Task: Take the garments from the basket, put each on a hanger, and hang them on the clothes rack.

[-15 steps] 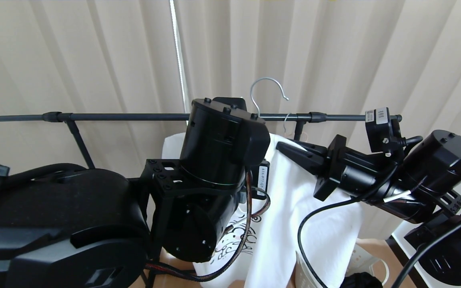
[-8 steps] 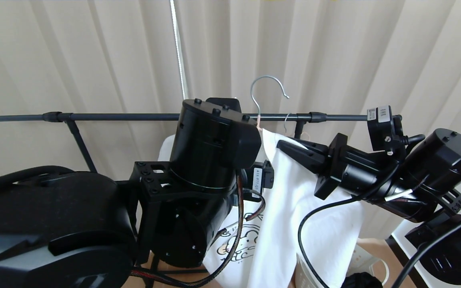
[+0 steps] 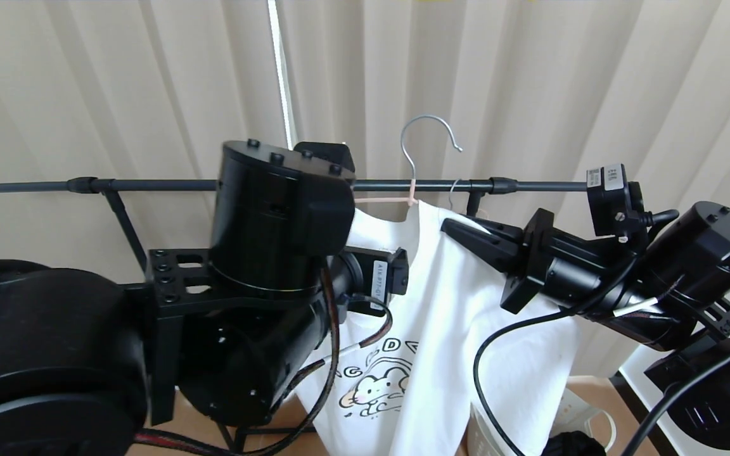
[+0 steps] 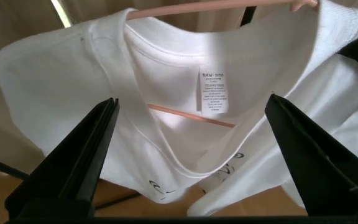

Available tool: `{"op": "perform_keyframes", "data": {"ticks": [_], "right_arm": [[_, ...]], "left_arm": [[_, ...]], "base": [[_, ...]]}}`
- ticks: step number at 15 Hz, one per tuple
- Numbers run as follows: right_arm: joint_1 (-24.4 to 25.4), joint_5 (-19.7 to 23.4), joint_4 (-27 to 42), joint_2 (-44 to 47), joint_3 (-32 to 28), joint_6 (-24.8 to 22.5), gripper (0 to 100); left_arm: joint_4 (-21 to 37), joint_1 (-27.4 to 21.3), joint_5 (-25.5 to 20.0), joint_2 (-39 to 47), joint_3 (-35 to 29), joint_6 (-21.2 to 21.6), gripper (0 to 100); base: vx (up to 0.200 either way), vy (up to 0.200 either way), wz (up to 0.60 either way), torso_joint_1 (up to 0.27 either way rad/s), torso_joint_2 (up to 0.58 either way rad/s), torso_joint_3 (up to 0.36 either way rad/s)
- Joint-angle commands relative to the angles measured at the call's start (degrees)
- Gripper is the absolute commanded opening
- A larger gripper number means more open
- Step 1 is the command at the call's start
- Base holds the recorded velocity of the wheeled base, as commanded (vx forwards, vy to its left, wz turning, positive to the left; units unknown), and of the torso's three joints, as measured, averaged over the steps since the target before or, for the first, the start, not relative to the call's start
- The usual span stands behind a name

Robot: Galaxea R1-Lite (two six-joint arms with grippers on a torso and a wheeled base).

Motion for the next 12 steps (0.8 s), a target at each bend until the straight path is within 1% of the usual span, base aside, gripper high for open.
{"op": "perform_keyframes", "data": {"ticks": [1, 4, 5, 6, 7, 9, 10, 12], "right_arm": [[-0.68, 0.14, -0.04, -0.12, 0.07, 0.08, 0], [-0.76, 0.31, -0.57, -0.47, 0.42, 0.08, 0], [-0.76, 0.4, -0.83, -0.56, 0.77, 0.08, 0], [-0.76, 0.67, -1.01, -0.47, 0.86, 0.16, 0], [-0.76, 1.02, -1.18, -0.38, 1.21, 0.16, 0], [-0.76, 2.25, -1.36, -0.56, 2.09, 0.16, 0], [-0.76, 3.22, -2.85, -0.64, 2.53, 0.16, 0], [-1.03, 3.65, -4.08, -0.64, 3.49, 0.16, 0]], "left_arm": [[-0.08, 1.14, -1.2, -6.4, 3.52, 3.36, 100], [0.0, 3.16, -5.68, -11.06, 6.42, 7.23, 100], [0.09, 4.48, -8.41, -12.99, 7.91, 9.61, 100], [0.09, 6.5, -13.06, -14.92, 9.5, 12.24, 100], [0.09, 8.52, -17.28, -16.07, 10.11, 14.0, 100], [0.53, 11.42, -21.59, -16.77, 10.29, 16.37, 100], [0.62, 14.32, -25.28, -17.12, 10.29, 19.54, 100], [0.71, 19.25, -32.75, -17.21, 10.29, 23.84, 100]], "base": [[0.0, 0.0, 0.0, 0.0, 0.0, 0.0], [0.0, 0.0, 0.0, 0.0, 0.0, 0.0], [0.0, 0.0, 0.0, 0.0, 0.0, 0.0], [0.0, 0.0, 0.0, 0.0, 0.0, 0.0], [0.0, 0.0, 0.0, 0.0, 0.0, 0.0], [0.0, 0.0, 0.0, 0.0, 0.0, 0.0], [0.0, 0.0, 0.0, 0.0, 0.0, 0.0], [0.0, 0.0, 0.0, 0.0, 0.0, 0.0]]}}
